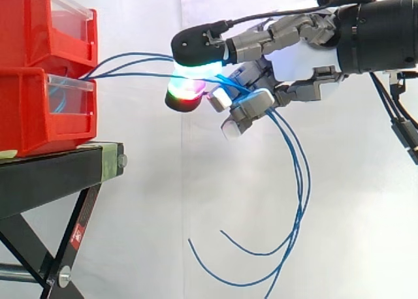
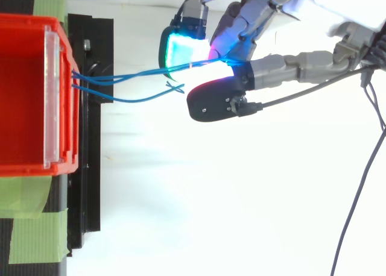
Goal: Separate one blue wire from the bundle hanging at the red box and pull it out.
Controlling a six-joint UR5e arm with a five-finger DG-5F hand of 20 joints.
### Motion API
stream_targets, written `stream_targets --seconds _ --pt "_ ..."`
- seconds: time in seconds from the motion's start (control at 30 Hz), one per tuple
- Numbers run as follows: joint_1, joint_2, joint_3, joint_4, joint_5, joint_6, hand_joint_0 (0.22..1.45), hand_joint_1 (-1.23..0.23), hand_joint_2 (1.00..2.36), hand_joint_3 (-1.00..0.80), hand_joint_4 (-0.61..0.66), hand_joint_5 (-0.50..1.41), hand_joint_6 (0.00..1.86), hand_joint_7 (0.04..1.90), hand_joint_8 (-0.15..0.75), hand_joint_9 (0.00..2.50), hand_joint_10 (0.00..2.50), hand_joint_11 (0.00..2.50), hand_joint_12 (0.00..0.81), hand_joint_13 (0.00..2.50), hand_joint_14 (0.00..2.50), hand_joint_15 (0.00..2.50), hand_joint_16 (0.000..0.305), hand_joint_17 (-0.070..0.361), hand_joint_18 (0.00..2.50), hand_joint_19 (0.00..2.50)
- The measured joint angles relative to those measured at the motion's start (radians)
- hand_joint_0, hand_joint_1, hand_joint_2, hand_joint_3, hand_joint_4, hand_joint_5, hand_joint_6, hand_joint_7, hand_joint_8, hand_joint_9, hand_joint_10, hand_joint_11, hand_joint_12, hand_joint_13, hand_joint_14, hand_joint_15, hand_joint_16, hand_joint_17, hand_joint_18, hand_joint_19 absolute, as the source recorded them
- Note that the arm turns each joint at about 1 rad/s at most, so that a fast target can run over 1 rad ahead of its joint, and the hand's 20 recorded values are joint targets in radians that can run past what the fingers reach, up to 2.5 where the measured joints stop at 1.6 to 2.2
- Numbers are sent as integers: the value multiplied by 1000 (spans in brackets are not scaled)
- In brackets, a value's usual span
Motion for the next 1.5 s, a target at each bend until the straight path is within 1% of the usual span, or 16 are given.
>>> stream_targets --seconds 0.1,0.2,0.37,0.4,0.63,0.97,1.1,1.2,1.23,1.5 --pt "0 0 0 0 0 0 739 -923 1017 -330 186 -255 876 1008 366 1104 19 1095 321 1327 216 1781 50 112 708 717" --pt "0 0 0 0 0 -1 743 -920 1010 -406 191 -257 874 1005 369 1087 20 1093 317 1321 187 1782 50 112 703 712" --pt "0 0 0 0 0 -2 673 -818 1000 -492 199 -254 866 980 375 1099 19 1088 321 1318 213 1749 49 111 693 738" --pt "0 0 0 0 0 -3 642 -754 1000 -500 201 -251 862 977 386 1115 20 1081 323 1322 214 1740 50 111 687 740" --pt "0 0 0 0 0 -4 615 -613 1001 -483 209 -241 852 976 395 1163 19 1074 324 1357 233 1701 51 115 712 757" --pt "0 0 0 0 0 -5 594 -528 1003 -465 211 -235 845 996 407 1201 18 1066 325 1370 262 1691 53 119 745 766" --pt "0 0 0 0 0 -5 601 -535 1005 -450 214 -234 844 1002 406 1203 19 1048 321 1375 266 1667 53 120 749 765" --pt "0 0 0 0 0 -5 622 -581 1009 -413 211 -233 843 1007 405 1204 19 1047 316 1383 252 1686 53 119 752 766" --pt "0 0 0 0 0 -5 638 -616 1011 -391 208 -234 847 1013 405 1207 19 1067 319 1384 248 1695 53 119 756 766" --pt "0 0 0 0 0 -5 660 -689 1016 -335 187 -236 858 1008 408 1203 19 1074 316 1400 222 1716 53 119 769 762"
